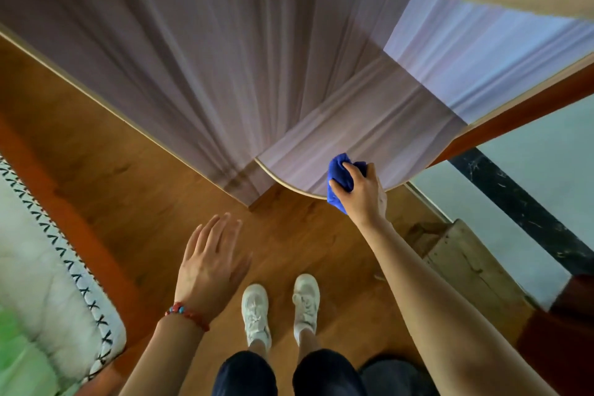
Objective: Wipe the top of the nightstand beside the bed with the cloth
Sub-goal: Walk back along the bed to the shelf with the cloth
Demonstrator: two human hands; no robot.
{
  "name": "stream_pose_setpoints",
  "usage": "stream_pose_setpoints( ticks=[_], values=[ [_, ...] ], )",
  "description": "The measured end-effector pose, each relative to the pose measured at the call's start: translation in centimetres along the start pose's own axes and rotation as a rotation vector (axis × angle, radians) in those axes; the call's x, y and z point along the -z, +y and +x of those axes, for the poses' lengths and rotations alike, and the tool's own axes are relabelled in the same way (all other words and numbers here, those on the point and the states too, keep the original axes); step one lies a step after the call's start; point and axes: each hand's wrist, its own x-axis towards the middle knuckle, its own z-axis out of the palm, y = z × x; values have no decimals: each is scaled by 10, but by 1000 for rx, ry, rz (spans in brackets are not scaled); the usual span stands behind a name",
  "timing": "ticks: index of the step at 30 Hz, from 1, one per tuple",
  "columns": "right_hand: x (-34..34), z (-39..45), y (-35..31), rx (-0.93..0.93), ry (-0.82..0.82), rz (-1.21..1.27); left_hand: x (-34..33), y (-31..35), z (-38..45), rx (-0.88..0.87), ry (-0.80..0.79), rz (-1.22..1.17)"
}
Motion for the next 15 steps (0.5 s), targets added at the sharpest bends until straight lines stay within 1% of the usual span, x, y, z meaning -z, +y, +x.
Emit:
stream_pose_setpoints(
  ticks=[4, 8, 12, 15],
  values=[
    [-26, 33, 5, -26, -94, 68, -5, -4, 5, -2, 61, -46],
    [-46, 53, 10, -17, -120, 112, -8, -12, 7, -3, 126, -104],
    [-58, 61, 17, -61, -167, 155, -15, -18, 5, -14, 130, -113],
    [-60, 63, 23, -75, -217, 91, -19, -21, 1, -3, 125, -100]
  ],
)
